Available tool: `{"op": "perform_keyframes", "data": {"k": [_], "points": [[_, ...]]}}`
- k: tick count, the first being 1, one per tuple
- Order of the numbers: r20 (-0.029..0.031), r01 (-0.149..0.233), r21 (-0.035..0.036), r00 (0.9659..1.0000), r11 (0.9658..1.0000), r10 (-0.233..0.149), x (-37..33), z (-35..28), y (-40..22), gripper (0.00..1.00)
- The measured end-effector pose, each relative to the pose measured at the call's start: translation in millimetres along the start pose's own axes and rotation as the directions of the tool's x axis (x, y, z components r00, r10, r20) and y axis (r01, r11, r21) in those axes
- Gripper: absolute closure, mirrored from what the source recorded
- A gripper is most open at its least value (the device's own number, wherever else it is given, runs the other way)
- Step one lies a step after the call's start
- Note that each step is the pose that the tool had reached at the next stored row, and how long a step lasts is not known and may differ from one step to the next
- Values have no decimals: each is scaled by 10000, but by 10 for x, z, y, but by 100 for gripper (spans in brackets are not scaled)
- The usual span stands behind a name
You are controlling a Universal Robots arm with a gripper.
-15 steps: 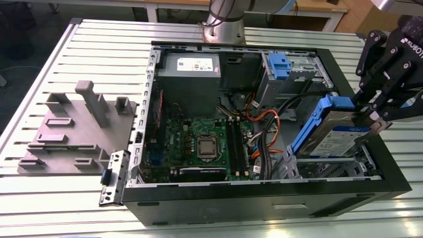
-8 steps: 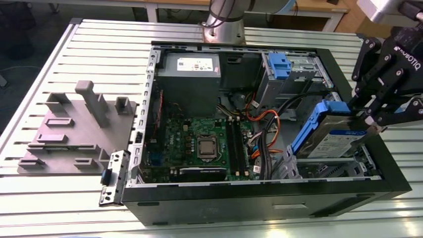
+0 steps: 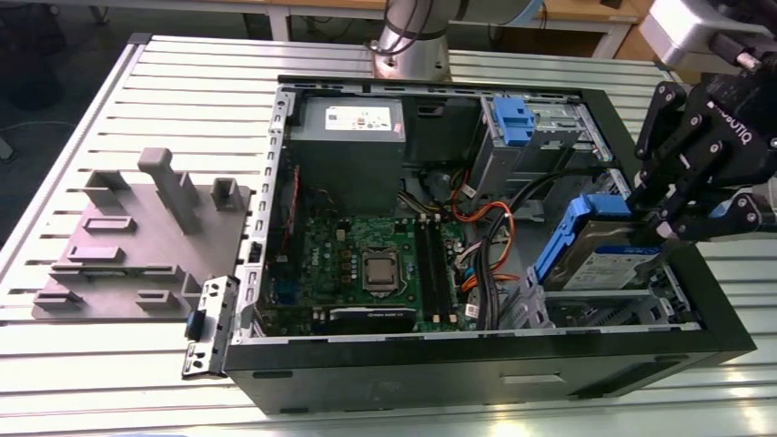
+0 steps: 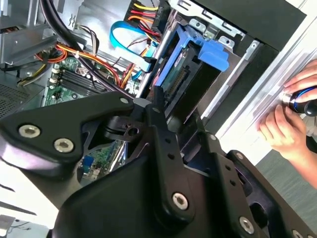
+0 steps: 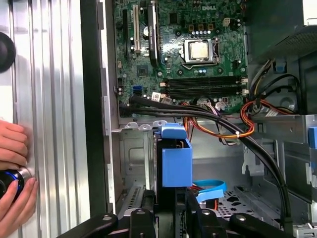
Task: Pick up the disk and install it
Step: 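Insert the disk into the insertion slot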
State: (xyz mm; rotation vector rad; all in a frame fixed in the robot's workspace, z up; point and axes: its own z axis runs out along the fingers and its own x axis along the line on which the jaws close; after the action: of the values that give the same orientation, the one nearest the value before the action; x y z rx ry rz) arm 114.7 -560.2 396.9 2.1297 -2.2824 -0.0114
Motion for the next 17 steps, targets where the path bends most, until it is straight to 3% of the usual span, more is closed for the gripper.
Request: {"op": "perform_keyframes", "data": {"k": [2, 9, 12, 14, 17], "points": [[6, -1, 1, 10000, 10000, 1, -1, 30, 0, 65], [6, 0, 1, 10000, 10000, 0, -1, 29, -1, 65], [34, 1, 2, 10000, 10000, -1, 0, -17, -1, 65], [7, 1, 1, 10000, 10000, -1, 0, -76, 1, 65], [11, 1, 1, 10000, 10000, -1, 1, -78, 1, 65]]}}
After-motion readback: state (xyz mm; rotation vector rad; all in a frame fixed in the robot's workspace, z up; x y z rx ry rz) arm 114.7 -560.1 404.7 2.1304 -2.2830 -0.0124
